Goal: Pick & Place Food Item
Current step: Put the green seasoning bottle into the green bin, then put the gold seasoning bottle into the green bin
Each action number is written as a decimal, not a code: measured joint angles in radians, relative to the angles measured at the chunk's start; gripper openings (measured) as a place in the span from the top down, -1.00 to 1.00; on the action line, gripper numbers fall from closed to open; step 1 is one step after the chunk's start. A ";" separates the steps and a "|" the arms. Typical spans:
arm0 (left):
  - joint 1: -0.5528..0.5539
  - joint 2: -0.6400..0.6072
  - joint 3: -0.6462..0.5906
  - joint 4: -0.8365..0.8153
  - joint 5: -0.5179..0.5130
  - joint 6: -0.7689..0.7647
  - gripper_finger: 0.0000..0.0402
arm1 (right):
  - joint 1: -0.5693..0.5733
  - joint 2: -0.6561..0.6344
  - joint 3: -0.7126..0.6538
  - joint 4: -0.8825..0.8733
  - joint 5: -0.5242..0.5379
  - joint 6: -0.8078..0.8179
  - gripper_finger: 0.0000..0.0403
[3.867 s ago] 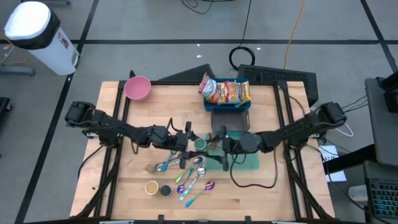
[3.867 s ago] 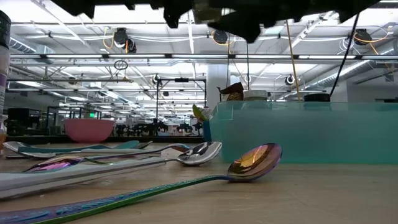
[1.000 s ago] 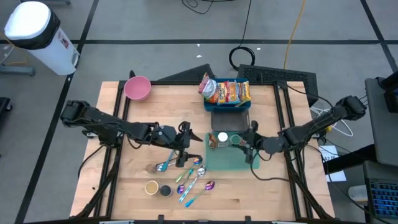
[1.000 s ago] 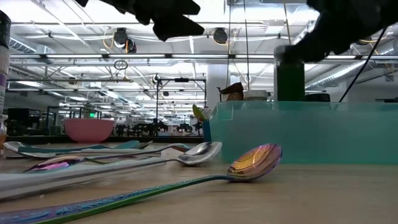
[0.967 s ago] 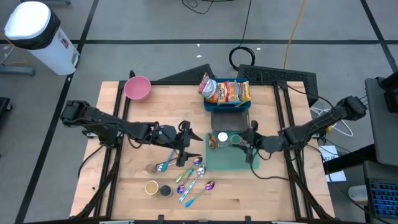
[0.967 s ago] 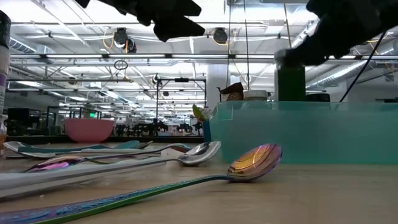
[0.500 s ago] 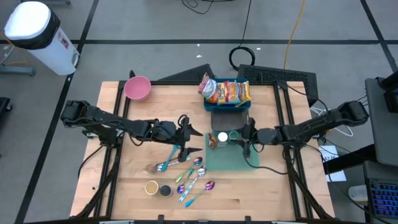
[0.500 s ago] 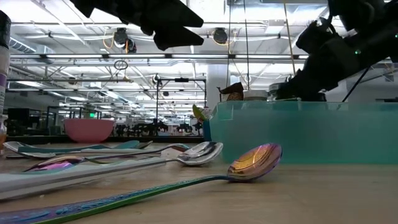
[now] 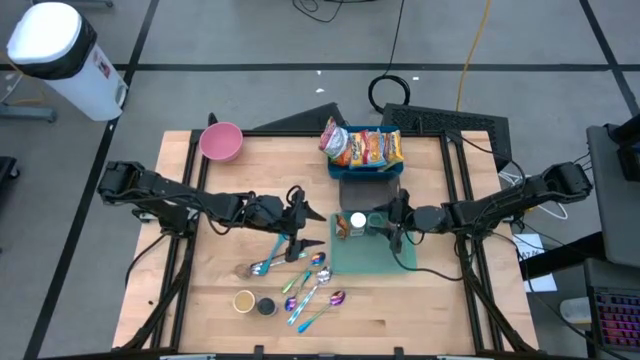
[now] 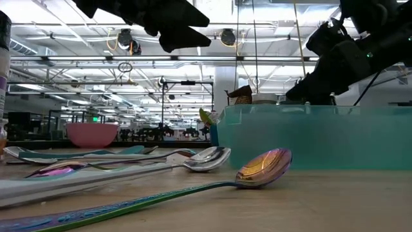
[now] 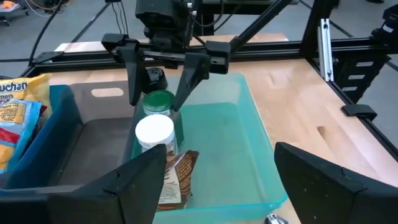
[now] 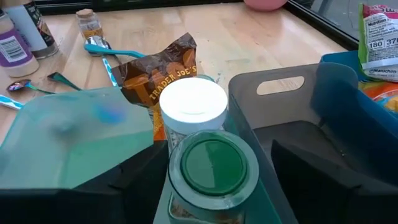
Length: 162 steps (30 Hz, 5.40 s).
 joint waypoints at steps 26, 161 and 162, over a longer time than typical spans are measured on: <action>-0.311 -0.353 -0.211 0.006 0.003 0.097 -0.53 | 0.248 -0.191 -0.002 0.245 0.005 -0.200 -0.34; -0.418 0.135 0.732 -1.519 -0.209 -0.573 -0.37 | 0.266 -0.186 0.000 0.309 0.002 -0.202 -0.34; -0.397 0.138 0.748 -1.489 -0.215 -0.530 -0.37 | 0.266 -0.186 0.000 0.313 0.002 -0.202 -0.34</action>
